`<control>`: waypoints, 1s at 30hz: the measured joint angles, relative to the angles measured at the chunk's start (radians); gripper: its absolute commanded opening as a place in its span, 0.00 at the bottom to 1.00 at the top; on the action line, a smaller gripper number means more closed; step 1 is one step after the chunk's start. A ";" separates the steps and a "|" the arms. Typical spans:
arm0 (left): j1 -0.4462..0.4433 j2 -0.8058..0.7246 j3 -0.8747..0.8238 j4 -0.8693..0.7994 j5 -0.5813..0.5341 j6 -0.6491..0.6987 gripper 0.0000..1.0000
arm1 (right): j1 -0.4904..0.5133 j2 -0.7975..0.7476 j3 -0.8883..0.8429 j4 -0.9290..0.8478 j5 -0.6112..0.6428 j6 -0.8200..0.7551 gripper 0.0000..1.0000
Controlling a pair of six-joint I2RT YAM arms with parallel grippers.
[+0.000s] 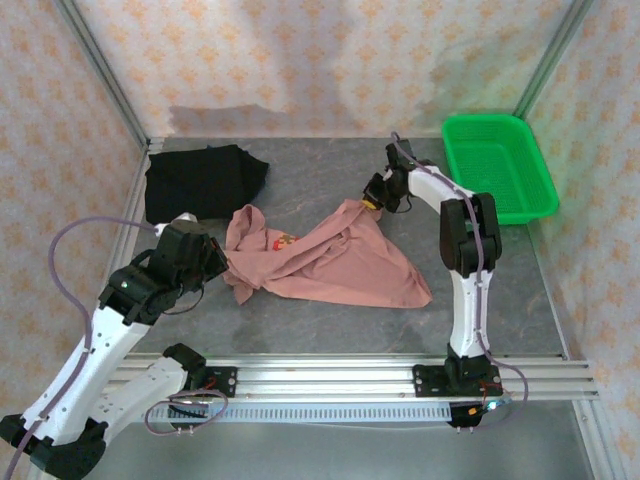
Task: Fold and stack the t-shirts
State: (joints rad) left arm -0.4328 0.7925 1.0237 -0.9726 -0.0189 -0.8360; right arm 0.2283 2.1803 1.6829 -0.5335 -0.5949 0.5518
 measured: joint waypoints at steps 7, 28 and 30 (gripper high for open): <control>0.052 0.070 0.125 -0.012 -0.016 0.027 0.00 | -0.022 -0.198 -0.010 -0.024 0.072 -0.004 0.00; 0.348 0.655 1.247 -0.025 0.143 0.241 0.00 | -0.198 -0.264 0.912 -0.320 0.079 -0.043 0.00; 0.349 0.737 1.397 -0.032 0.168 0.246 0.00 | -0.218 -0.232 1.006 -0.323 0.067 -0.024 0.00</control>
State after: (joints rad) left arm -0.0841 1.5295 2.4203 -1.0050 0.1493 -0.5903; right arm 0.0105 1.9484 2.6884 -0.8562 -0.5278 0.5278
